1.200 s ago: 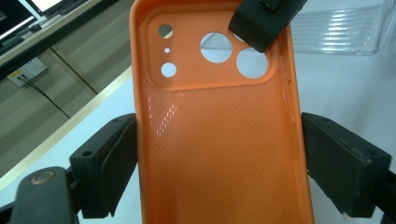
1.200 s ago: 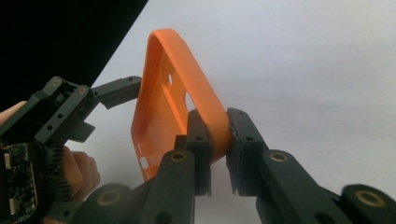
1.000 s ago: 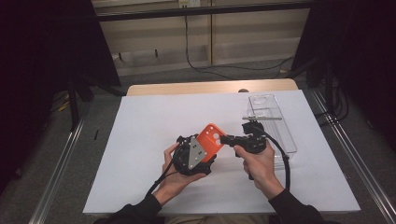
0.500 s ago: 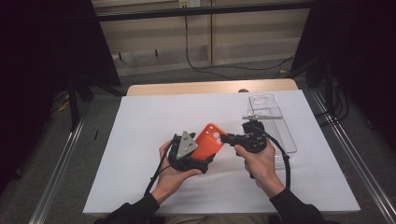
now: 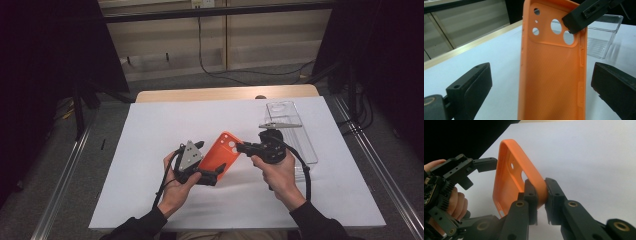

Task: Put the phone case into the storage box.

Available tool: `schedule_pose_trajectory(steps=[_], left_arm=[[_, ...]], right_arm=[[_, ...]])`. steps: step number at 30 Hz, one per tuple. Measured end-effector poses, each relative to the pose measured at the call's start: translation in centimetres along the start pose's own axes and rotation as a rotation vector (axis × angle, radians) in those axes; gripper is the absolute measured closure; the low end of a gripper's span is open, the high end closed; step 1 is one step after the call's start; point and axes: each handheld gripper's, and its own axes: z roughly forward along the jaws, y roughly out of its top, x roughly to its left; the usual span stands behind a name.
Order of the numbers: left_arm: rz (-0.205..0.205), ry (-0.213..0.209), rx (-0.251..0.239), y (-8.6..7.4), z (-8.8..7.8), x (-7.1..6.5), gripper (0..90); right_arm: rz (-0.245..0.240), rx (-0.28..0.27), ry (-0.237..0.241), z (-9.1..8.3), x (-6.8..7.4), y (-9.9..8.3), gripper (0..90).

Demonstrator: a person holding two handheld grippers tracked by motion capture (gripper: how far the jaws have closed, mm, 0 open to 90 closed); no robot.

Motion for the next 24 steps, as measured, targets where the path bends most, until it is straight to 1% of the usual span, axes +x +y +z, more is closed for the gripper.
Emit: schedule_pose_trajectory(steps=[1,4,7,8,10,11,12,14,15,18,21,24], left_arm=[[0.003,-0.004,0.005,-0.1,-0.1,0.1,3.3],[0.0,0.011,-0.014,-0.3,-0.3,0.3,3.3],[-0.019,0.005,-0.024,-0.4,-0.4,0.5,3.8],[-0.018,0.013,-0.028,-0.5,-0.5,0.6,4.4],[-0.03,0.017,-0.034,-0.6,-0.5,0.7,4.3],[-0.029,0.023,-0.031,-0.6,-0.5,0.8,4.3],[-0.035,0.019,-0.036,-0.6,-0.5,0.9,4.3],[-0.038,0.027,-0.037,-0.7,-0.6,1.0,4.2],[-0.047,0.026,-0.042,-0.7,-0.6,1.0,4.2],[-0.04,0.039,-0.045,-0.7,-0.9,1.1,4.1],[-0.044,0.04,-0.061,-0.7,-1.1,1.1,3.6],[-0.042,0.043,-0.058,-0.7,-1.1,0.9,3.6]], right_arm=[[-0.005,-0.003,0.0,0.0,0.0,0.0,80.3],[-0.015,-0.008,0.001,0.0,0.0,0.1,80.3],[-0.027,-0.015,-0.006,-0.2,0.1,0.1,80.3],[-0.029,-0.018,-0.007,-0.2,0.0,0.1,80.2],[-0.031,-0.019,-0.008,-0.3,0.0,0.1,80.3],[-0.035,-0.019,-0.01,-0.3,0.0,0.1,80.2],[-0.035,-0.019,-0.009,-0.3,0.0,0.1,80.3],[-0.037,-0.018,-0.01,-0.3,0.0,0.2,80.3],[-0.038,-0.018,-0.01,-0.3,0.0,0.1,80.3],[-0.046,-0.022,-0.01,-0.3,0.0,0.2,80.3],[-0.048,-0.025,-0.01,-0.4,0.1,0.3,80.3],[-0.049,-0.032,-0.009,-0.5,0.1,0.4,80.3]])
